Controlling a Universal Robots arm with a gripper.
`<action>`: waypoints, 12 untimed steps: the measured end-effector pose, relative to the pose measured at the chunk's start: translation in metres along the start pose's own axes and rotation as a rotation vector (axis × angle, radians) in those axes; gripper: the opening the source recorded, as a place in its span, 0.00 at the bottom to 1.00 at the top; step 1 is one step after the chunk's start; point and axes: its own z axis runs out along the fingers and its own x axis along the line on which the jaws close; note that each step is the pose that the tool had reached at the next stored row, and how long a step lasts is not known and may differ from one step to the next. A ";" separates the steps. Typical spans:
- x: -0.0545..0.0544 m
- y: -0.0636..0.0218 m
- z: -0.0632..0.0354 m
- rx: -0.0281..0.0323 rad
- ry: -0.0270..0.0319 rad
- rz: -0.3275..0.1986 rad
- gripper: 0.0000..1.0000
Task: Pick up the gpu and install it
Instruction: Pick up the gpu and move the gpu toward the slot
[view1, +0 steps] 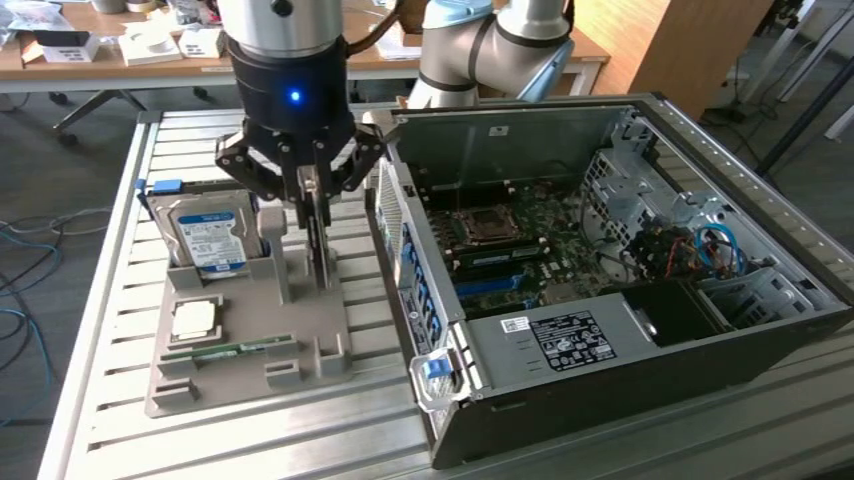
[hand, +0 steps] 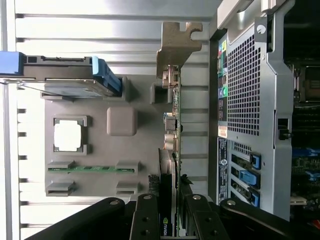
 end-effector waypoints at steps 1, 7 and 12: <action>0.000 0.0001 -0.0021 0.0000 0.0000 0.000 0.26; -0.001 0.0005 -0.0105 0.0000 -0.0001 0.000 0.26; -0.001 0.0006 -0.0141 0.0000 0.0000 -0.001 0.26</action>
